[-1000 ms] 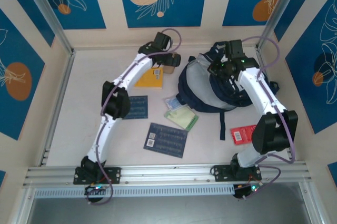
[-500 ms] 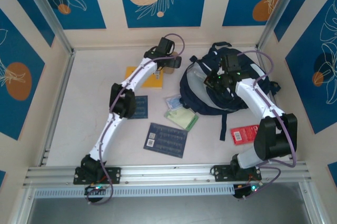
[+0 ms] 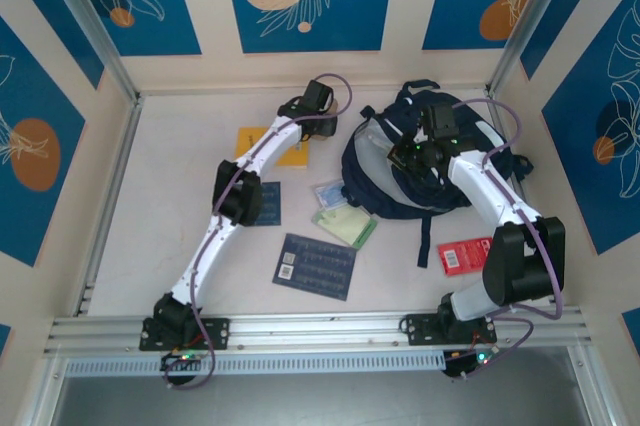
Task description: Pack the student bag
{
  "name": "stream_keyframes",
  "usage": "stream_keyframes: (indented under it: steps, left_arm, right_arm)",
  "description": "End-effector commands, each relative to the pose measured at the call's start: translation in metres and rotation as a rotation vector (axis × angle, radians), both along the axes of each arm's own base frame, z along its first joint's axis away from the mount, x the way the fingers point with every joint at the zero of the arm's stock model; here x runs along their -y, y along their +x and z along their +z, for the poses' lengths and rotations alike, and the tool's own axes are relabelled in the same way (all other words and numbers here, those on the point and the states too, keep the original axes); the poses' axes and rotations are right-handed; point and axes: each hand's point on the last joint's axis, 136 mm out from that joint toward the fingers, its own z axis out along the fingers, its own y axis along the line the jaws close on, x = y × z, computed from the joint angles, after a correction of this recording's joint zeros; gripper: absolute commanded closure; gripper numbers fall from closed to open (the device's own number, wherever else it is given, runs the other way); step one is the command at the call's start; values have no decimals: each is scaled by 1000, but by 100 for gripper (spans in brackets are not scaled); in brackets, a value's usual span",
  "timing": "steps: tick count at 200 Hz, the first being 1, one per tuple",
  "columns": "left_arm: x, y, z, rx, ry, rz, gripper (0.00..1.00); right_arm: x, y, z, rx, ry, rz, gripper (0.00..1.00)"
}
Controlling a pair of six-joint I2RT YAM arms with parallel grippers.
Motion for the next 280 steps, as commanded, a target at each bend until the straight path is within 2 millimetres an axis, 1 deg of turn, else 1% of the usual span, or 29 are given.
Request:
stream_keyframes:
  steps: [1, 16, 33, 45, 66, 91, 107, 122, 139, 159, 161, 163, 165, 171, 177, 179, 181, 206, 219, 231, 247, 248, 252, 253, 255, 257, 260, 261, 280]
  left_arm:
    - [2, -3, -5, -13, 10, -2, 50]
    - [2, -4, -7, -22, 9, -7, 51]
    - [3, -6, -8, -35, -4, -7, 54]
    - [5, -7, -2, -33, -21, -3, 55]
    - [13, -6, 23, -8, -75, -17, 57]
    - [15, -6, 66, 43, -119, -22, 57]
    - [13, -11, 91, 60, -133, -25, 57]
    - [10, -19, 104, 45, -139, -26, 57]
    - [4, -36, 106, -12, -135, -25, 57]
    - [-5, -64, 97, -96, -145, -22, 57]
    - [-7, -68, 94, -109, -144, -21, 57]
    - [-8, -71, 96, -109, -150, -20, 57]
    - [-10, -75, 92, -123, -147, -18, 57]
    - [-14, -84, 95, -130, -160, -14, 57]
    - [-19, -97, 90, -150, -163, -12, 57]
    - [-20, -100, 93, -147, -169, -11, 57]
    - [-22, -104, 90, -155, -168, -9, 57]
    - [-47, -152, 95, -182, -190, 10, 57]
    - [-56, -180, 99, -193, -209, 6, 57]
    - [-64, -207, 97, -200, -188, -5, 57]
    - [-74, -243, 87, -222, -133, -27, 56]
    - [-75, -243, 89, -217, -133, -27, 56]
    - [-78, -254, 83, -233, -119, -31, 55]
    - [-77, -254, 86, -226, -122, -32, 55]
    - [-80, -261, 80, -239, -114, -33, 55]
    - [-79, -263, 82, -234, -119, -34, 55]
    - [-81, -272, 75, -249, -112, -37, 55]
    - [-80, -272, 78, -244, -118, -37, 55]
    - [-89, -310, 55, -299, -80, -50, 55]
  right_arm:
    - [8, 0, -5, -21, 18, -38, 100]
    - [8, 0, -3, -22, 26, -41, 100]
    - [8, -1, 1, -13, 31, -40, 100]
    - [10, -1, 4, -4, 29, -43, 100]
    - [11, -5, 11, 12, 25, -41, 100]
    - [12, -10, 16, 23, 25, -46, 100]
    - [13, -13, 20, 32, 27, -51, 100]
    - [14, -16, 23, 37, 28, -52, 100]
    - [15, -20, 25, 44, 32, -51, 100]
    - [16, -25, 28, 56, 33, -53, 100]
    - [16, -26, 28, 56, 34, -51, 100]
    - [16, -27, 28, 57, 34, -51, 100]
    - [16, -27, 29, 59, 36, -52, 100]
    - [16, -30, 29, 60, 38, -52, 100]
    - [16, -31, 29, 64, 41, -52, 100]
    - [16, -32, 29, 64, 42, -52, 100]
    - [16, -33, 29, 64, 45, -52, 100]
    - [11, -40, 28, 78, 61, -35, 100]
    - [9, -43, 29, 79, 56, -19, 100]
    - [5, -45, 28, 76, 53, -2, 100]
    - [1, -49, 29, 76, 47, 22, 100]
    - [1, -49, 29, 76, 46, 23, 100]
    - [-1, -49, 29, 76, 45, 29, 100]
    - [-1, -50, 29, 75, 44, 30, 100]
    - [-1, -50, 29, 76, 43, 33, 100]
    - [-2, -51, 28, 76, 42, 37, 100]
    - [-2, -51, 28, 76, 40, 39, 100]
    - [-2, -51, 28, 76, 39, 40, 100]
    - [-7, -53, 25, 74, 34, 57, 100]
